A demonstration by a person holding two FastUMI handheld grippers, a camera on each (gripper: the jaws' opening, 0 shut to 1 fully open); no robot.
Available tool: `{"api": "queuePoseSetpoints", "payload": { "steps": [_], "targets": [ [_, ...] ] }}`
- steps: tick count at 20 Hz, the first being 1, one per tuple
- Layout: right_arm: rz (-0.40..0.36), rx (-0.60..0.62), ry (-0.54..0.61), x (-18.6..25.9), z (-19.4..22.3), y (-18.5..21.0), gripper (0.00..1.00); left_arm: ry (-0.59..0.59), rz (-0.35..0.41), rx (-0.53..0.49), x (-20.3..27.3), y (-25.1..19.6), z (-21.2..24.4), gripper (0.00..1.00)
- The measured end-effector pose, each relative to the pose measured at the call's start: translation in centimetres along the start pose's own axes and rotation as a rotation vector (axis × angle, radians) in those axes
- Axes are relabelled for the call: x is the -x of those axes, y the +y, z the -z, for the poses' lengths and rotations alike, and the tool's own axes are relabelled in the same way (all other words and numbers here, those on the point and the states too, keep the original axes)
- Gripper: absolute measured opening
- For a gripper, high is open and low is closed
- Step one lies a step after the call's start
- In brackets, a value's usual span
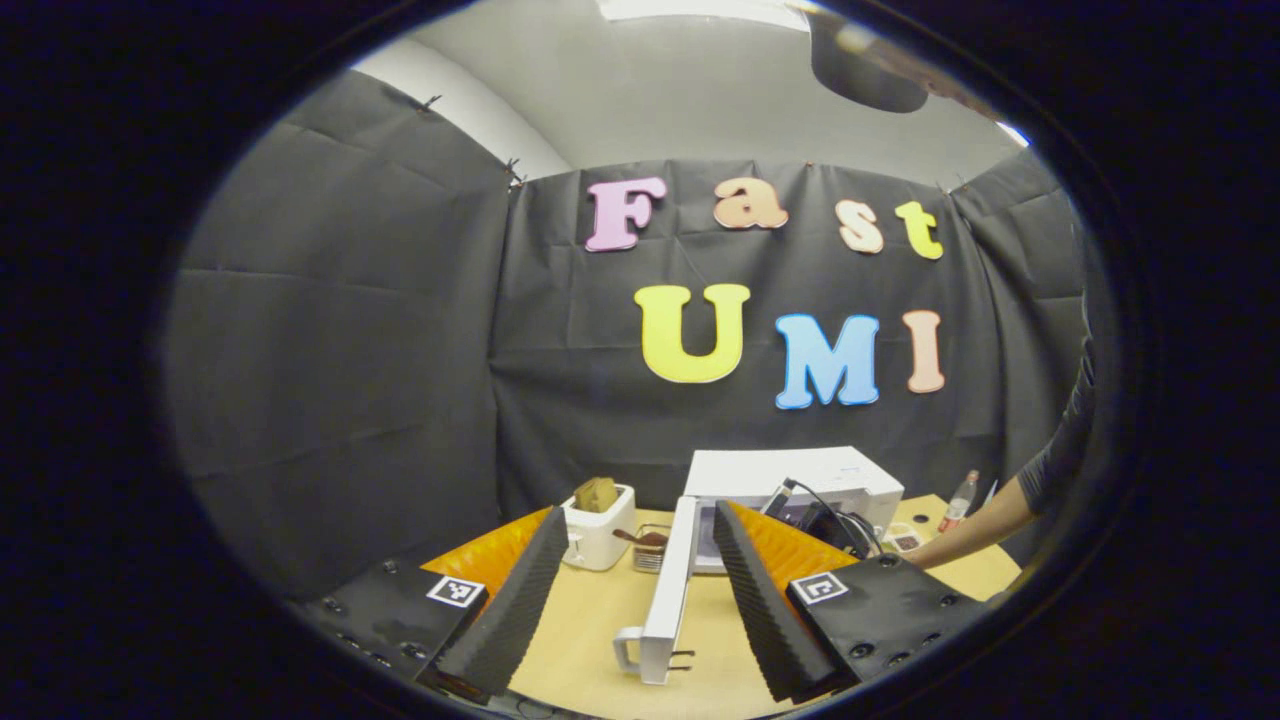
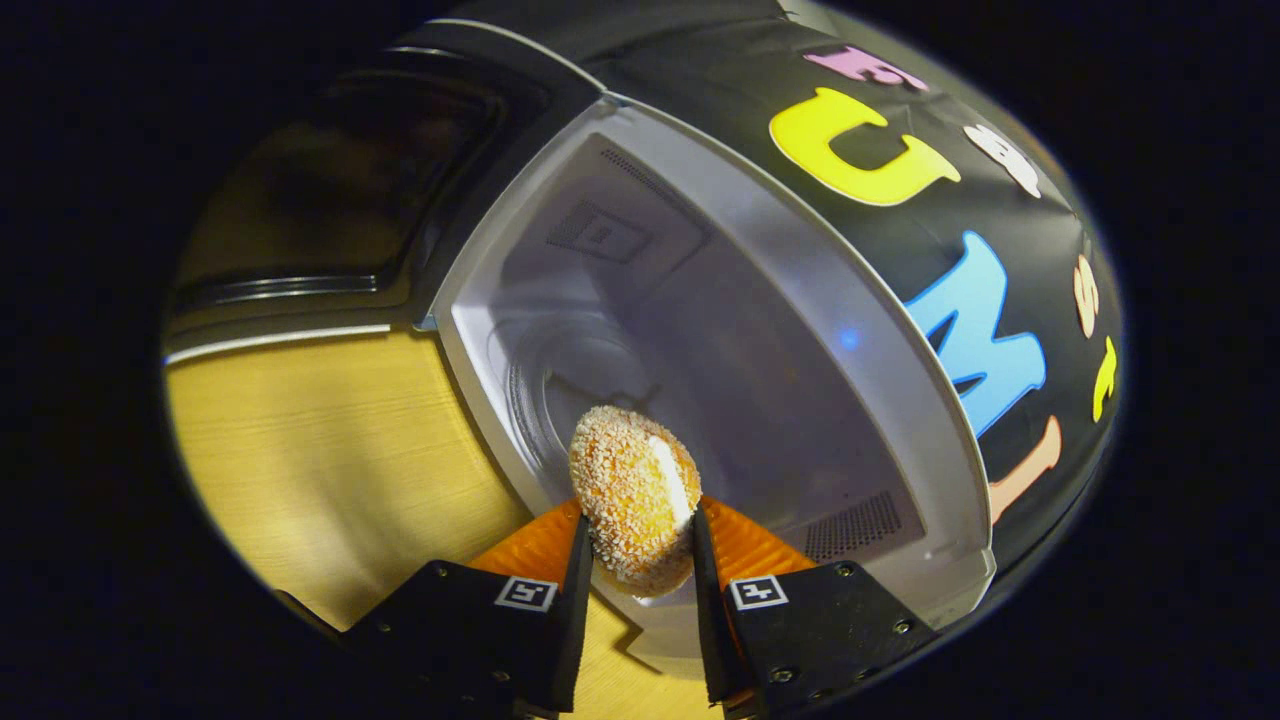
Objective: Open the microwave oven with the left hand, put the food in, and close the microwave oven.
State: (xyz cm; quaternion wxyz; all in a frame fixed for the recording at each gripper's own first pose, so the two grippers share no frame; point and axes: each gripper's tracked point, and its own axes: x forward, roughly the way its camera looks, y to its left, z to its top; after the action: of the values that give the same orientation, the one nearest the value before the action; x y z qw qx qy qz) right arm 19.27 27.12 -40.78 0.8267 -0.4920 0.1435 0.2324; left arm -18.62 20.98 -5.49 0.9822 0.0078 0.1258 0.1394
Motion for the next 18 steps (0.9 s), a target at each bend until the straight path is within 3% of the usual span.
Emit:
{"api": "queuePoseSetpoints", "payload": {
  "steps": [5,10,11,12,13,16,18],
  "targets": [
    [0.056,0.154,-0.018,-3.7,-1.6,-0.6,0.48,0.030,-0.066,-0.010,1.4,0.9,0.5,0.96],
    [0.059,0.234,-0.005,-6.7,-2.4,-0.8,0.48,0.052,-0.098,-0.014,1.8,0.9,1.1,0.97],
    [0.056,0.255,-0.003,-6.7,-2.5,-0.7,0.55,0.055,-0.100,-0.015,1.8,0.8,1.2,0.97],
    [0.060,0.260,-0.020,-6.6,-2.8,-0.9,0.70,0.054,-0.099,-0.016,1.8,0.7,1.2,0.95],
    [0.052,0.247,-0.030,-6.3,-2.8,-1.0,0.72,0.050,-0.094,-0.016,1.6,0.5,1.0,0.94],
    [-0.010,0.208,-0.047,-4.6,-3.0,-0.7,0.95,0.038,-0.074,-0.015,0.7,0.0,0.7,0.95],
    [-0.051,0.175,-0.050,-3.1,-2.6,0.1,0.96,0.026,-0.049,-0.010,0.1,-0.8,0.6,0.95]
  ]
}}
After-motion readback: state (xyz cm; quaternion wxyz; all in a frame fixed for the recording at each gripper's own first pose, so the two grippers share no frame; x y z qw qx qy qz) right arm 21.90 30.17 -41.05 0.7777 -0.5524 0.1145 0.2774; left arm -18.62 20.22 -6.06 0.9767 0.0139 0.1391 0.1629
